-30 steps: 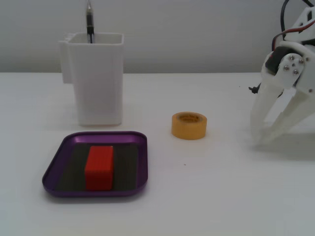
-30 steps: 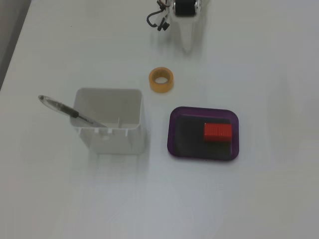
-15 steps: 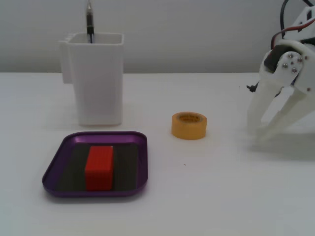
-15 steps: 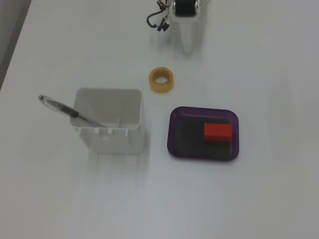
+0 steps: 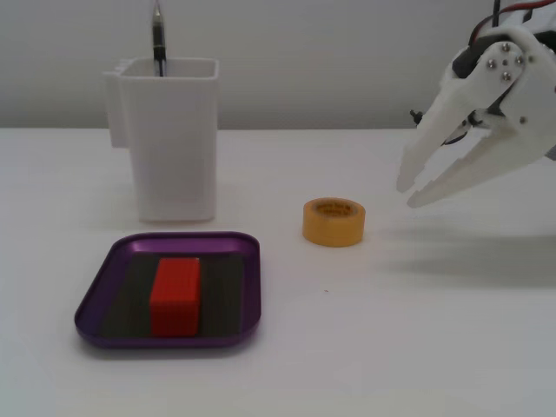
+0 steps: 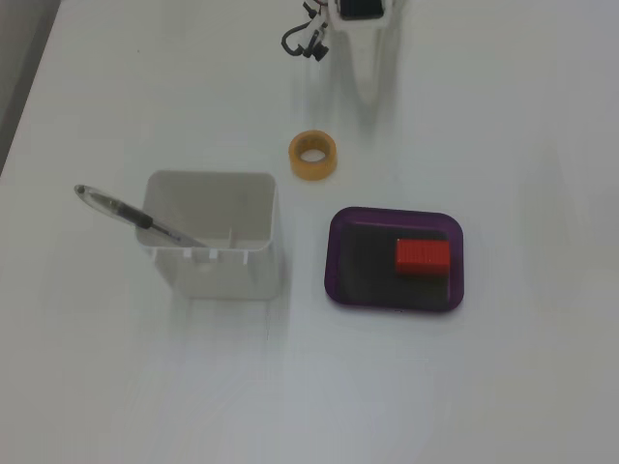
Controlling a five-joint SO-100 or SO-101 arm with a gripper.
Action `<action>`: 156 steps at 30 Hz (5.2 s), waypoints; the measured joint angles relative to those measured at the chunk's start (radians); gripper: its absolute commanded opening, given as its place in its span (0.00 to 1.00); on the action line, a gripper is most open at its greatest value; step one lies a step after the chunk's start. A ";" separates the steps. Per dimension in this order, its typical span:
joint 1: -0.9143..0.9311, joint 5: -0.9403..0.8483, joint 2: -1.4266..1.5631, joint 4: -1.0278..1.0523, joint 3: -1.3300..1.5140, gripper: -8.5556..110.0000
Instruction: Grab up the yellow tape and put it in the box.
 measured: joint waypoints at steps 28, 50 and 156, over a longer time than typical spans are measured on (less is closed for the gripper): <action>0.181 -0.075 -1.560 0.141 -0.873 0.24; 0.250 -0.071 -1.615 0.067 -0.885 0.07; 0.026 -0.072 -0.002 0.078 0.074 0.21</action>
